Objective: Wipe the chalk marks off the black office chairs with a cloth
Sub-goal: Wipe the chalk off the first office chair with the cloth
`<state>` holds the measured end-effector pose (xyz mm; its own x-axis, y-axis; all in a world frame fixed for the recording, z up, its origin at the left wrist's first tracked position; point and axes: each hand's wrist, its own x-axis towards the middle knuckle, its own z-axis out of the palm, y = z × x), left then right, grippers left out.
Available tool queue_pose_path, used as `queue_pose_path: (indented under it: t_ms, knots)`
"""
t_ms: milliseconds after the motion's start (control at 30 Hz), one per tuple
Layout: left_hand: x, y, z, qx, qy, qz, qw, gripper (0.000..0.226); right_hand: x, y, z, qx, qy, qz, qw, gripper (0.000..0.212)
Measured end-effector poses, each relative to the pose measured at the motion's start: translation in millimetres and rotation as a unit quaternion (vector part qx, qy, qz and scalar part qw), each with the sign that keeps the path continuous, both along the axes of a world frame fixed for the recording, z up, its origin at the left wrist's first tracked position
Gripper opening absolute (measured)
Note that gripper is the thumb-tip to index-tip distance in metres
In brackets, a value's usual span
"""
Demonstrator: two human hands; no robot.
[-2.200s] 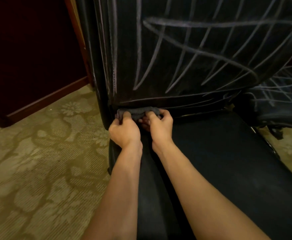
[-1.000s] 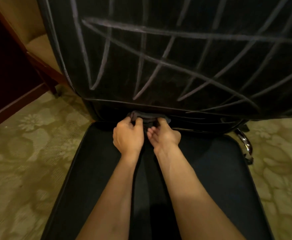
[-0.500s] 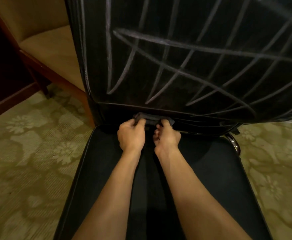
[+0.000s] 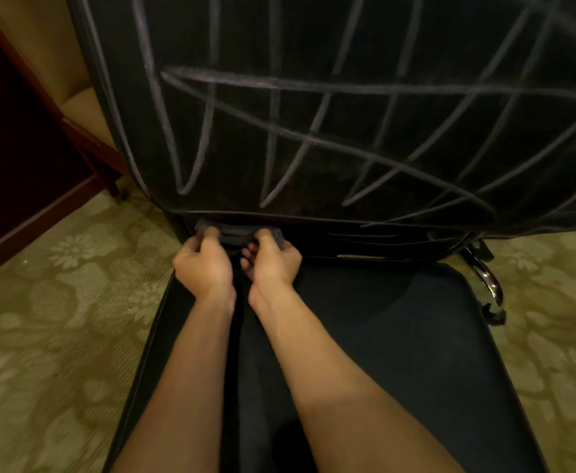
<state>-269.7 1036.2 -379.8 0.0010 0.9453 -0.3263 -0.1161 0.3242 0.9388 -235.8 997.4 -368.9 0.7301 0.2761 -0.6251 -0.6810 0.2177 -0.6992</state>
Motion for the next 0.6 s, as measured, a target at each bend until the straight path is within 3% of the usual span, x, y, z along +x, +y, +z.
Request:
queue_pose_path:
  t_ms: [67, 100, 200, 267, 333, 400, 533, 600]
  knots:
    - [2.2, -3.8, -1.5, 0.031, 0.051, -0.018, 0.998, 0.012, 3.2, -1.4, -5.0, -0.008, -0.014, -0.005, 1.000, 0.005]
    - [5.7, -8.4, -3.7, 0.057, 0.117, -0.041, 0.991, 0.012, 9.3, -7.3, -6.7, -0.008, -0.034, -0.019, 0.999, 0.006]
    - [26.1, -35.5, -3.9, 0.116, 0.319, -0.150, 0.928, 0.028, 38.8, -44.5, -7.5, -0.031, -0.095, -0.072, 0.992, 0.019]
    - [48.6, -62.8, -0.4, 0.145, 0.340, -0.220, 0.903, 0.031, 60.9, -80.9, -5.0, -0.053, -0.115, -0.103, 0.987, 0.022]
    - [68.0, -88.4, 1.4, 0.149, 0.302, -0.274, 0.901, 0.029, 75.9, -111.3, 0.9, -0.060, -0.107, -0.128, 0.984, 0.020]
    - [75.2, -92.4, -0.8, 0.109, 0.209, -0.275, 0.932, 0.030, 79.9, -117.4, 6.3, -0.044, -0.087, -0.116, 0.989, 0.014]
    - [60.5, -64.4, -12.5, 0.038, 0.081, -0.161, 0.983, 0.021, 67.5, -81.2, -1.8, -0.004, -0.054, -0.053, 0.997, 0.011]
    - [56.5, -62.2, -11.2, 0.016, 0.027, -0.115, 0.993, 0.030, 62.6, -73.8, -7.1, 0.012, -0.051, -0.026, 0.998, 0.009]
